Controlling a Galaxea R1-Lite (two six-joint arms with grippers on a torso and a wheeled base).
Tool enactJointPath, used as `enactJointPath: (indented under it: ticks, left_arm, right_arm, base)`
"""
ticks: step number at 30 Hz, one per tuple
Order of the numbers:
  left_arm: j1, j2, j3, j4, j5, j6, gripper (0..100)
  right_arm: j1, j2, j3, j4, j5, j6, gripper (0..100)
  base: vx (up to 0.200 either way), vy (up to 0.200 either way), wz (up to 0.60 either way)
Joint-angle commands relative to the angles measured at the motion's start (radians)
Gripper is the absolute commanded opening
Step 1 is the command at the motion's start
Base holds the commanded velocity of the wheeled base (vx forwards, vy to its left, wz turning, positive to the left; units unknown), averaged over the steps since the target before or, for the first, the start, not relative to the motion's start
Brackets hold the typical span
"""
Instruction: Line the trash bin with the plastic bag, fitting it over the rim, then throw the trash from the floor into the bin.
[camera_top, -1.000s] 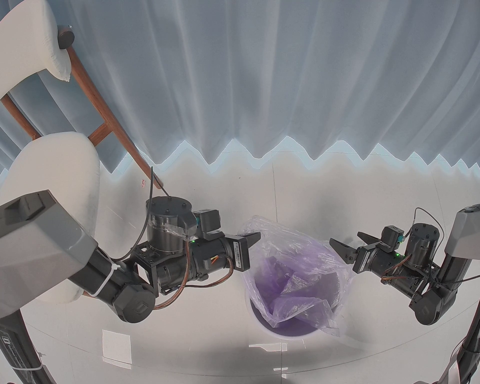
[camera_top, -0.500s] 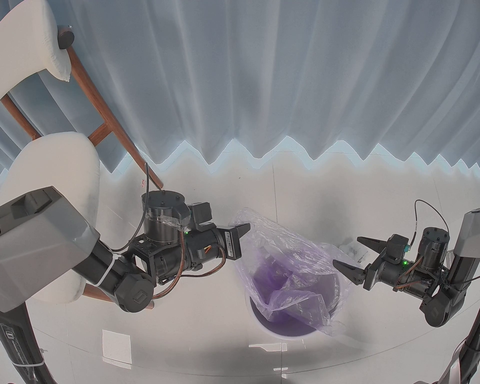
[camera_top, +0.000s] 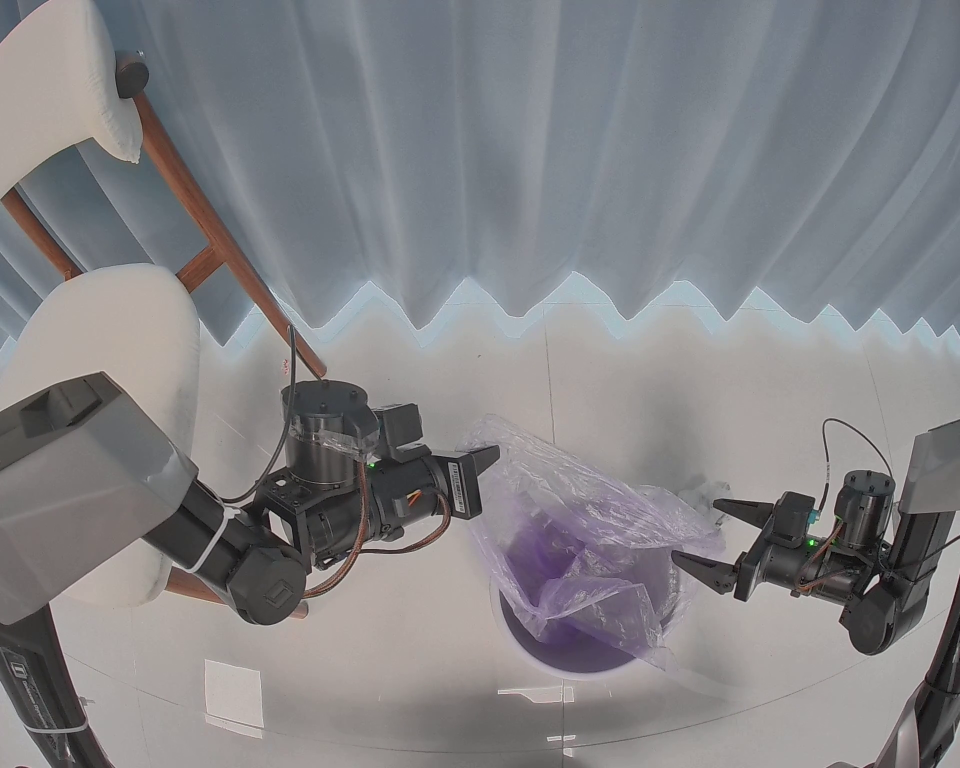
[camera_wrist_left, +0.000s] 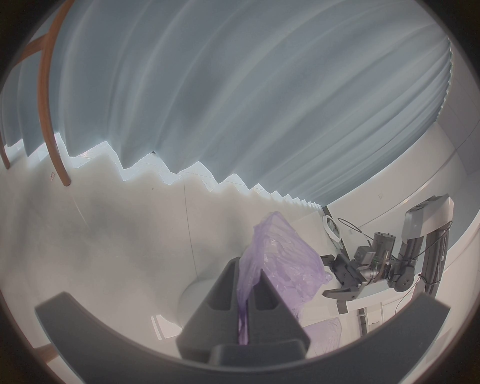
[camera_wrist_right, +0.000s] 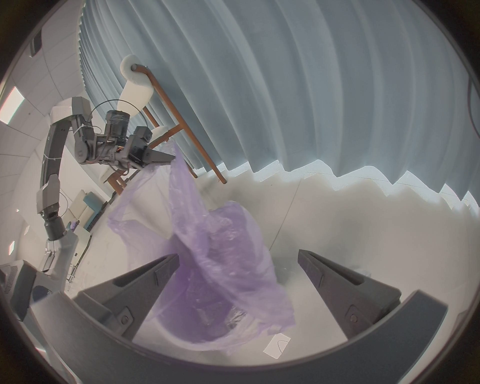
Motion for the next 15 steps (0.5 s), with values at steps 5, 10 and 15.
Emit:
enactJointPath:
  ticks: [5, 10, 15]
  left_arm:
    - [0.012, 0.013, -0.001, 0.001, 0.000, -0.001, 0]
    - [0.027, 0.024, -0.012, 0.013, 0.014, 0.000, 0]
    - [0.029, 0.043, -0.017, 0.024, 0.049, -0.001, 0]
  right_arm:
    - [-0.017, 0.137, -0.209, -0.001, -0.075, 0.038, 100]
    - [-0.012, 0.166, -0.376, 0.009, -0.193, 0.131, 100]
    - [-0.008, 0.164, -0.459, 0.100, -0.239, 0.202, 100]
  base:
    - [0.000, 0.000, 0.00]
    - [0.000, 0.000, 0.00]
    - [0.000, 0.000, 0.00]
